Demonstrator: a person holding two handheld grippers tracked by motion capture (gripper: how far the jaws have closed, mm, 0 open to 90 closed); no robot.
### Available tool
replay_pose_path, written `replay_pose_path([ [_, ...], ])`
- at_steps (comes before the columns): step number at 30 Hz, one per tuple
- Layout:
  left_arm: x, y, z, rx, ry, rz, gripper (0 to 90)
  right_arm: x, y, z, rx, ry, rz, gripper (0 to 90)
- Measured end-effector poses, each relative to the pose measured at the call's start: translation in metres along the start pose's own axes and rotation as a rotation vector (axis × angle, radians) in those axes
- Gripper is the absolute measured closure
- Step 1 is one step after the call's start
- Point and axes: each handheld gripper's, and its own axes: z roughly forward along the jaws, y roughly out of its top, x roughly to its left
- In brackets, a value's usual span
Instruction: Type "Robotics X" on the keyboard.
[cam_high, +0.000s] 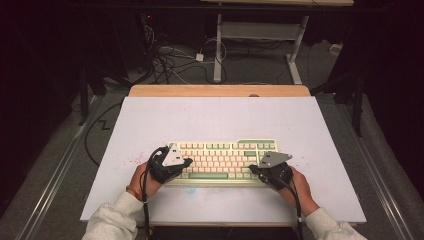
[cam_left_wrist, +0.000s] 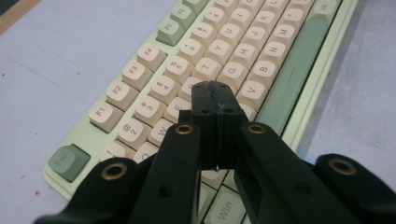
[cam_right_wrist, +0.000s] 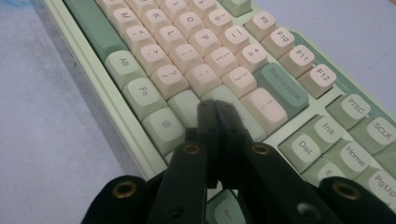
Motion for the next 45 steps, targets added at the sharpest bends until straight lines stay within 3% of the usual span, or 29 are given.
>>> replay_pose_path([
  [26,0.002,0.001,-0.012,-0.065,0.066,-0.002,84.0,-0.005,0.008,-0.030,-0.140,-0.036,0.017,89.9],
  [32,0.002,0.000,-0.012,-0.074,0.104,-0.006,76.2,-0.005,0.008,-0.032,-0.158,-0.049,0.020,81.8],
  [36,0.002,0.000,-0.012,-0.075,0.124,-0.018,63.7,-0.006,0.008,-0.032,-0.173,-0.056,0.024,72.2],
  [40,0.003,0.000,-0.010,-0.060,0.126,-0.025,51.2,-0.005,0.007,-0.031,-0.178,-0.063,0.025,65.0],
  [45,0.004,-0.001,-0.009,-0.064,0.111,-0.027,42.9,-0.005,0.007,-0.030,-0.179,-0.066,0.022,55.0],
])
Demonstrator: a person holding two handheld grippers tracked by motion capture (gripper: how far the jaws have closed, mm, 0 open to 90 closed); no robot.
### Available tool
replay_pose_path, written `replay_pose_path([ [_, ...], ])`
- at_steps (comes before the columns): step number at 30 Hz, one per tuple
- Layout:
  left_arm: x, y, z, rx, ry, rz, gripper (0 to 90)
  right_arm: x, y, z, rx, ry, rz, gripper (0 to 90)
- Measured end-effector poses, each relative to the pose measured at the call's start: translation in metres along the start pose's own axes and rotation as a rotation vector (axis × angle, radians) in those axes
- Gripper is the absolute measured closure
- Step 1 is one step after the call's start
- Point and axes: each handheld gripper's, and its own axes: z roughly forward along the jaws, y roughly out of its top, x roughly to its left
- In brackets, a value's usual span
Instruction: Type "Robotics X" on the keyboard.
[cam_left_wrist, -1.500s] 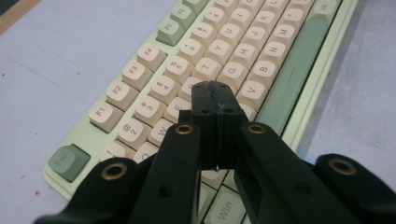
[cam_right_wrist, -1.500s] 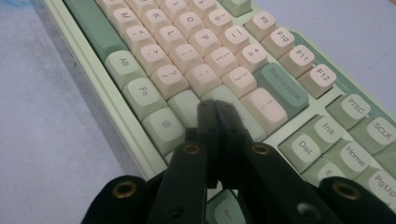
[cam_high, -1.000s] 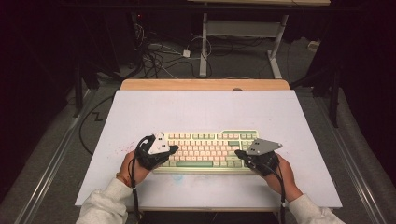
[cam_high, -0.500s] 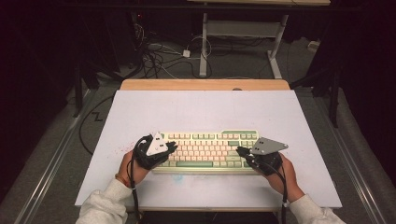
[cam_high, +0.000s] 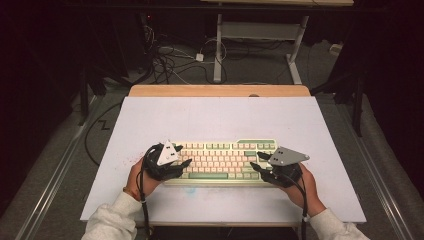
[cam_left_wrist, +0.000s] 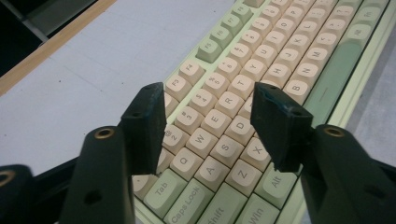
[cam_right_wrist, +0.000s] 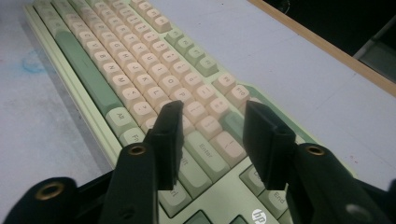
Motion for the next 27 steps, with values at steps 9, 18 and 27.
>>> replay_pose_path([
  [9,-0.004,-0.001,0.004,-0.007,0.043,0.009,26.1,0.000,-0.002,0.005,-0.006,-0.025,0.009,34.5],
  [18,-0.008,-0.004,0.011,-0.004,0.081,0.009,15.4,-0.002,-0.004,0.006,-0.028,-0.089,0.042,18.9],
  [27,-0.010,-0.004,0.012,-0.052,0.104,0.006,15.4,-0.006,-0.006,0.007,-0.039,-0.110,0.059,16.4],
])
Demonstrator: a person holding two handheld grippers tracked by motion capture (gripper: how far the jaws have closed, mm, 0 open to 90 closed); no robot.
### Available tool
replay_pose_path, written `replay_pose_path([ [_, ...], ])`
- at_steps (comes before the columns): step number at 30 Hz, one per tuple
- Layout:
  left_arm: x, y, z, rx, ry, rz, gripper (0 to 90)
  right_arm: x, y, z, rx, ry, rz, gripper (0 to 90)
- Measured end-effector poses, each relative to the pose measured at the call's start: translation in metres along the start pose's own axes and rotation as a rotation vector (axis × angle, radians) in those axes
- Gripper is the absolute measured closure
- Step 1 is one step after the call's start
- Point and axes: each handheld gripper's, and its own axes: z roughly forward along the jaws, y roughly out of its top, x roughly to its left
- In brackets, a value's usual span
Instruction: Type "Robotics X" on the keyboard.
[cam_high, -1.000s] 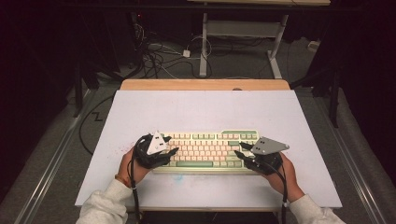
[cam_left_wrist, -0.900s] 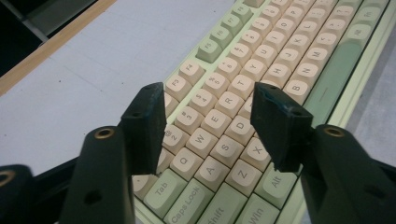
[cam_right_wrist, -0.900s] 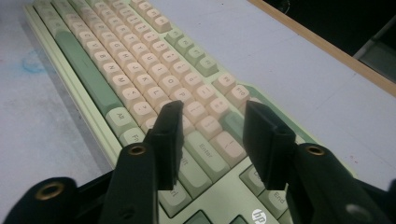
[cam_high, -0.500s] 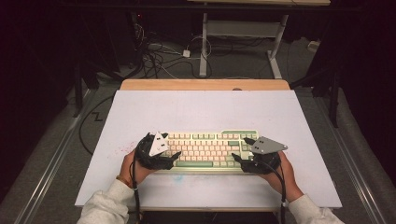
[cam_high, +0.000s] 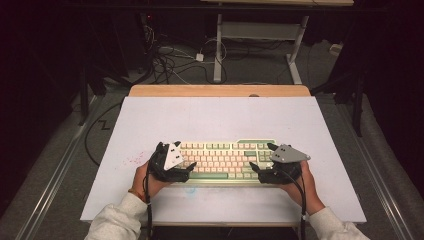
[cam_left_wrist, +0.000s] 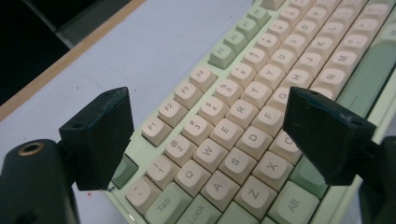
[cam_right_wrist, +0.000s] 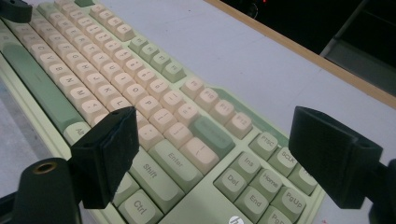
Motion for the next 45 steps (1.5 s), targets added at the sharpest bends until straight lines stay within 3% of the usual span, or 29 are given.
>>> replay_pose_path([
  [9,0.000,0.002,-0.008,-0.040,0.018,-0.001,15.5,0.000,0.002,-0.005,-0.021,-0.003,-0.020,16.7],
  [27,0.001,0.004,-0.018,-0.035,0.036,0.025,15.4,-0.004,0.006,-0.019,-0.049,-0.025,-0.033,18.0],
  [45,0.000,0.000,-0.033,-0.046,0.042,0.024,15.4,-0.002,0.006,-0.033,-0.060,-0.055,-0.079,18.0],
])
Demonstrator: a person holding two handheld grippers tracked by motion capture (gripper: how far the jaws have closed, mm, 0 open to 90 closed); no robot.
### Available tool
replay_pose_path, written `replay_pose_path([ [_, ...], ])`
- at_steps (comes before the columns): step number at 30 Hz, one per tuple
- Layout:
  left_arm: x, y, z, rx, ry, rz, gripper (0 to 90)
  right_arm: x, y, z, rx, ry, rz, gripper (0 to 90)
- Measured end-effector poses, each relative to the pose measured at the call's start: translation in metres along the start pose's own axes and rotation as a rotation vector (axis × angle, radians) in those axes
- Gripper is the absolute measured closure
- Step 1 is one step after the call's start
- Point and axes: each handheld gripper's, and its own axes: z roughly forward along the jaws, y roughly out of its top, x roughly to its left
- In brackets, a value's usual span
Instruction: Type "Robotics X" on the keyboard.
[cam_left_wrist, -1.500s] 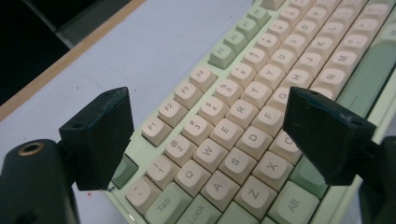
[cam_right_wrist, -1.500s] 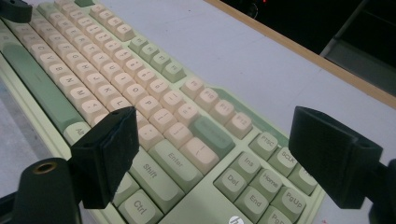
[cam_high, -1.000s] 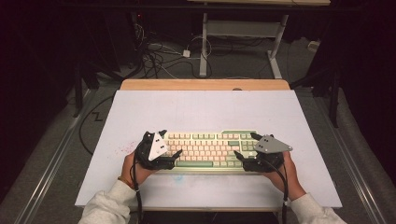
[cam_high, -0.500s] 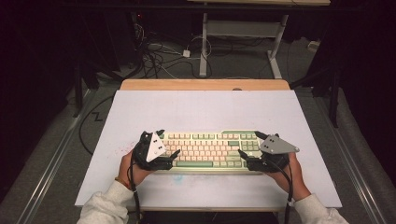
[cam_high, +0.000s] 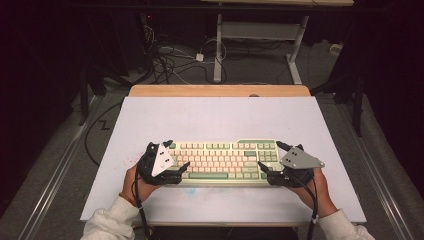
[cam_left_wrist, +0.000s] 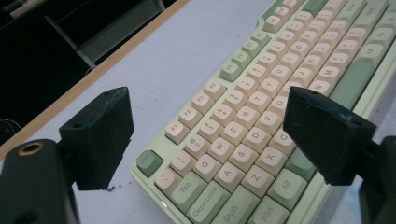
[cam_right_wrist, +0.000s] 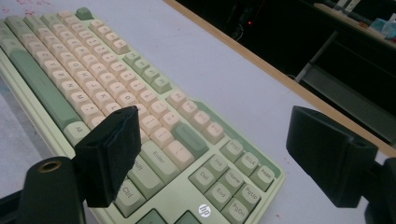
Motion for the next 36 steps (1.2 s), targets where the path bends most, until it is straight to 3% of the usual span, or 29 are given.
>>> replay_pose_path([
  [15,-0.001,-0.005,-0.008,-0.013,0.001,0.007,15.4,0.000,-0.004,-0.010,0.000,-0.011,-0.023,17.9],
  [36,0.003,-0.023,-0.025,-0.023,0.008,-0.012,15.3,-0.008,-0.015,-0.027,0.001,-0.050,-0.005,17.9],
])
